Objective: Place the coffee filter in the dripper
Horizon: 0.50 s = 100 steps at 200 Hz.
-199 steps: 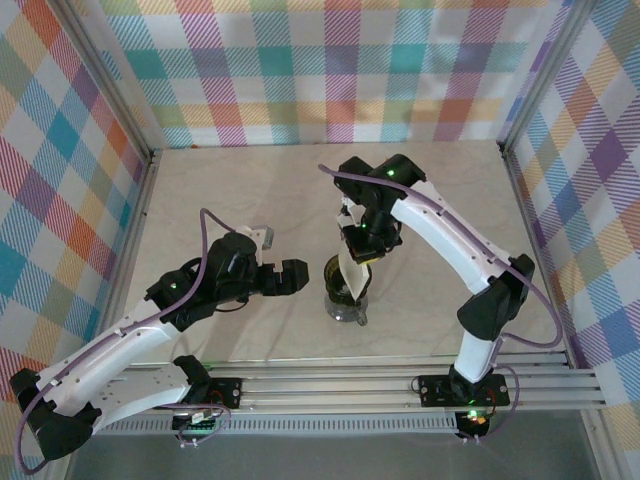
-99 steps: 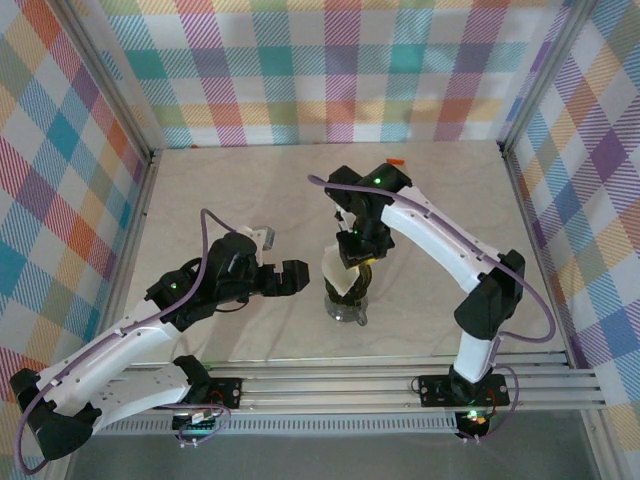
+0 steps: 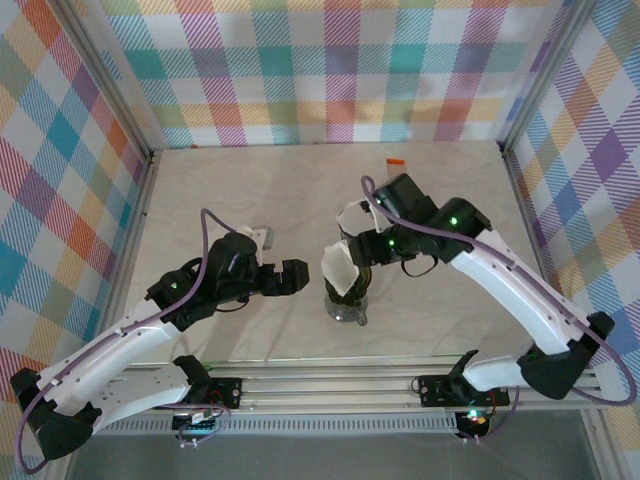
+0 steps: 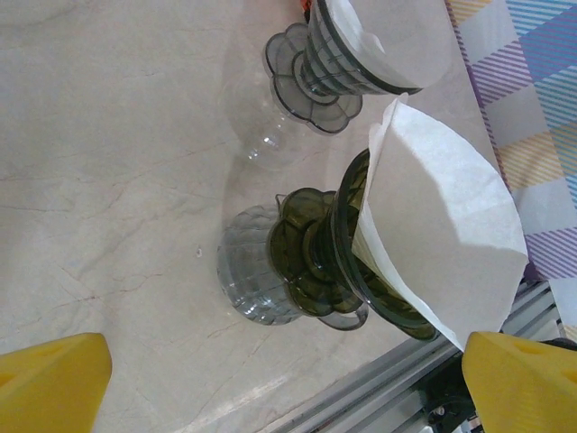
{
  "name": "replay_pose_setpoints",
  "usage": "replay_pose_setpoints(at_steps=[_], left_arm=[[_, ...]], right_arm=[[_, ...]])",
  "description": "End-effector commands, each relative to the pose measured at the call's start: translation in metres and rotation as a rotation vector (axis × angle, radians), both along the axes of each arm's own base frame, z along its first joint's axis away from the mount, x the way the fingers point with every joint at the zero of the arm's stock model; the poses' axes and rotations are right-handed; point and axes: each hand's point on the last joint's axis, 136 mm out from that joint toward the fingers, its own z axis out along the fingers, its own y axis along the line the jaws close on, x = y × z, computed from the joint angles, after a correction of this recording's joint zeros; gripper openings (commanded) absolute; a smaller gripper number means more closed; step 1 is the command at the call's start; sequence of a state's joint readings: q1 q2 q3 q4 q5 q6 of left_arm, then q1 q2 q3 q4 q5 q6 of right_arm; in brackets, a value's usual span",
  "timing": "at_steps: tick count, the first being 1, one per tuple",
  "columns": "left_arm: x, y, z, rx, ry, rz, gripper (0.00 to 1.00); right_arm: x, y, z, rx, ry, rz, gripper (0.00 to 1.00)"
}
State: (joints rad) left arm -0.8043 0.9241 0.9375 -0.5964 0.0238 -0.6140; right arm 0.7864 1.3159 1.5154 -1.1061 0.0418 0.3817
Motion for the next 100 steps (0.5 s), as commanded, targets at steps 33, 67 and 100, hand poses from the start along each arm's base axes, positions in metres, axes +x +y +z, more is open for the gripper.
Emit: replay_pose_setpoints(at_steps=[33,67,100], left_arm=[[0.010,-0.009,0.005,-0.013,-0.002,0.015,0.99],[0.011,-0.012,0.003,-0.012,0.006,0.011,0.99],[0.012,-0.016,0.001,-0.013,0.014,0.002,0.99]], right_arm=[[0.011,0.030,-0.020,0.042,-0.117,0.010,0.51],[0.014,0.028,-0.032,-0.017,-0.117,0.006,0.43],[0.014,0.024,-0.037,-0.053,-0.125,0.011,0.31]])
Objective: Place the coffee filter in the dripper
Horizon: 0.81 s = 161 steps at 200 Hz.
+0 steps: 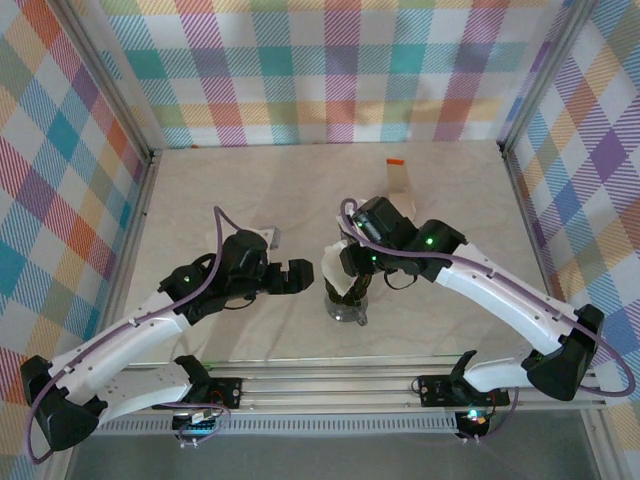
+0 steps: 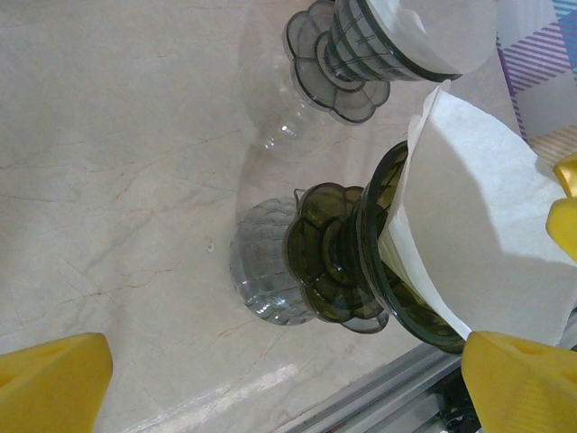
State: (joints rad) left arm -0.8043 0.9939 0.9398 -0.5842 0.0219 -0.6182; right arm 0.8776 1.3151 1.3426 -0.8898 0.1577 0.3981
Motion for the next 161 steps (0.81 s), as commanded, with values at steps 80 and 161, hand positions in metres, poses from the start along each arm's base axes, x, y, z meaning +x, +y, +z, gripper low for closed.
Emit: replay_pose_setpoints(at_steps=[80,161], left_arm=[[0.011,-0.025,0.017,-0.073,-0.009,-0.028,0.99],[0.017,-0.044,0.006,-0.107,0.031,-0.057,0.93]], right_arm=[[0.007,-0.013,-0.007,-0.132,-0.082,-0.009,0.00],[0.006,-0.014,-0.031,-0.305,-0.129,0.012,0.00]])
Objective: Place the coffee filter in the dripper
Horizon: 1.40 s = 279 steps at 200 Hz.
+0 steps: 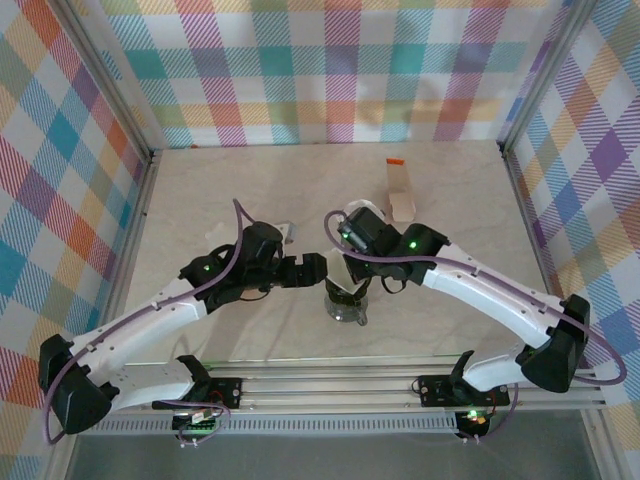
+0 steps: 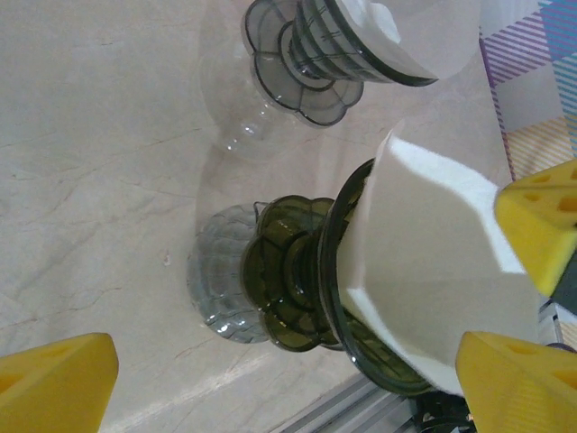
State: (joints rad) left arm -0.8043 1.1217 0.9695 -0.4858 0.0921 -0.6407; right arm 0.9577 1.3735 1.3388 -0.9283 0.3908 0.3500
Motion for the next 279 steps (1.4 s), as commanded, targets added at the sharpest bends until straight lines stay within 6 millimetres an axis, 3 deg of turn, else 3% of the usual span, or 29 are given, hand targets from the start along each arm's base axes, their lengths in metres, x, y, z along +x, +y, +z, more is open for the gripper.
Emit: replay_pose_setpoints(at_steps=[1,18,51,118,198,219,244,279], left_arm=[[0.003,-0.013,0.014,-0.066,-0.015,-0.019,0.93],[0.003,-0.015,0.007,-0.065,0.000,-0.020,0.90],[0.002,-0.017,-0.005,-0.053,0.025,-0.029,0.73],[-0.002,-0.025,-0.020,-0.045,0.065,-0.066,0.72],[-0.006,-0.027,-0.028,-0.022,0.083,-0.080,0.48],[-0.008,-0.027,-0.029,-0.017,0.089,-0.083,0.46],[-0.008,-0.027,-0.030,-0.016,0.089,-0.083,0.47],[-0.008,-0.027,-0.029,-0.017,0.087,-0.084,0.47]], right_arm=[[-0.003,-0.003,-0.012,-0.087,-0.017,0.017,0.00],[-0.004,-0.001,-0.018,-0.104,-0.016,0.024,0.00],[-0.006,0.001,-0.025,-0.108,-0.010,0.026,0.00],[-0.008,0.001,-0.028,-0.091,-0.005,0.015,0.00],[-0.009,-0.007,-0.017,-0.058,-0.034,-0.027,0.02],[-0.007,-0.015,-0.013,-0.054,-0.049,-0.060,0.15],[-0.006,-0.014,-0.001,-0.006,-0.060,-0.063,0.51],[-0.009,-0.010,-0.012,0.015,0.038,-0.053,0.63]])
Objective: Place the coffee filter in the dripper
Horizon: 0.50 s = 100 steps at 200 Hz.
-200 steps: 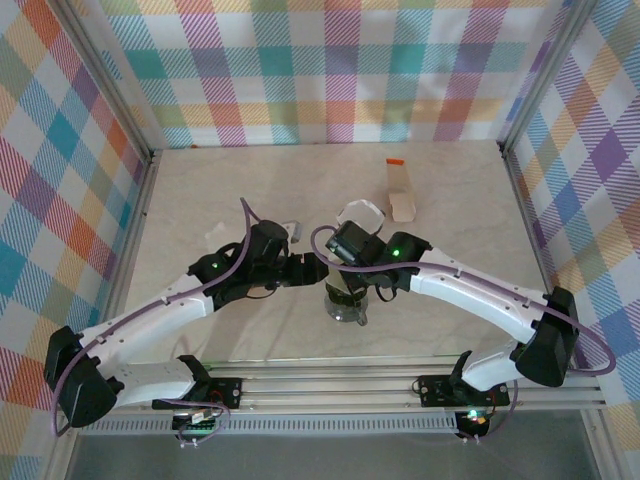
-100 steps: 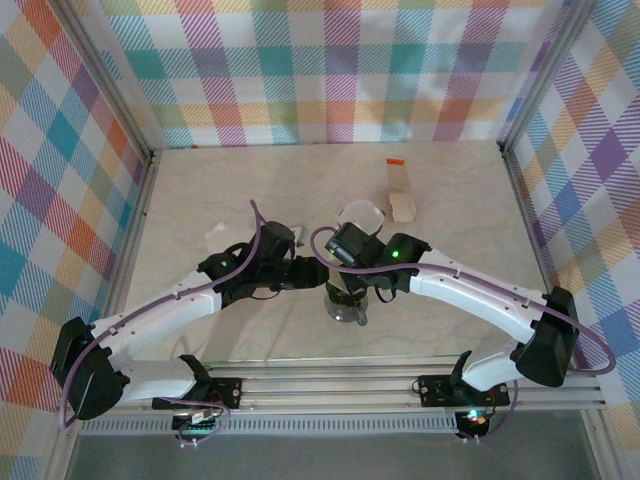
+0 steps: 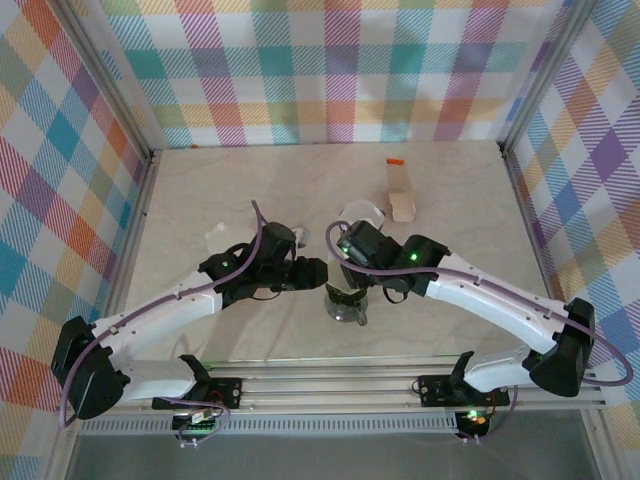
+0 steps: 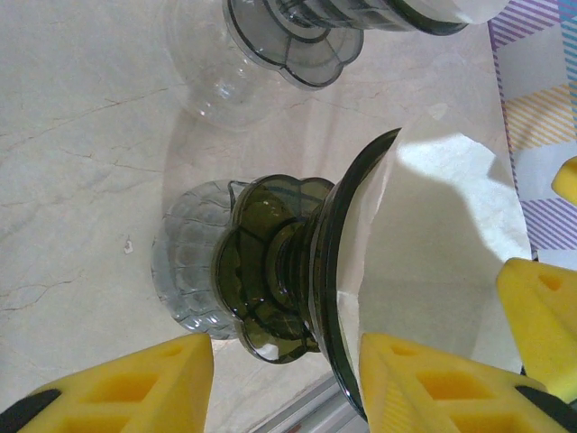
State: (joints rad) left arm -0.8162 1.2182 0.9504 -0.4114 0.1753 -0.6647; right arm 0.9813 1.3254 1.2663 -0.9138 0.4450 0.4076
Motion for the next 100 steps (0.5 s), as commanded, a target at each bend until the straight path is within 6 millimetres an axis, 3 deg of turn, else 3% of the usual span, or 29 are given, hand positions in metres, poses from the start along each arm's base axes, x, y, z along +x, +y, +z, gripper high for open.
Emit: replay_pose_setpoints(at_steps=[1,28,68,85,100], left_arm=[[-0.006,-0.003,-0.004,0.000,0.002,-0.027,0.47],[-0.007,-0.003,-0.005,0.003,0.004,-0.030,0.47],[-0.008,-0.002,-0.005,0.006,0.005,-0.033,0.45],[-0.008,-0.002,-0.005,0.007,0.006,-0.034,0.45],[-0.009,-0.003,-0.005,0.006,0.006,-0.035,0.45]], right_arm=[[-0.002,0.001,-0.006,0.019,0.061,-0.004,0.63],[0.001,-0.015,-0.018,-0.011,0.084,-0.071,0.63],[0.007,-0.036,-0.020,-0.018,0.062,-0.139,0.62],[0.008,-0.034,-0.019,-0.017,0.063,-0.127,0.63],[0.008,-0.020,-0.013,0.046,0.056,-0.074,0.63]])
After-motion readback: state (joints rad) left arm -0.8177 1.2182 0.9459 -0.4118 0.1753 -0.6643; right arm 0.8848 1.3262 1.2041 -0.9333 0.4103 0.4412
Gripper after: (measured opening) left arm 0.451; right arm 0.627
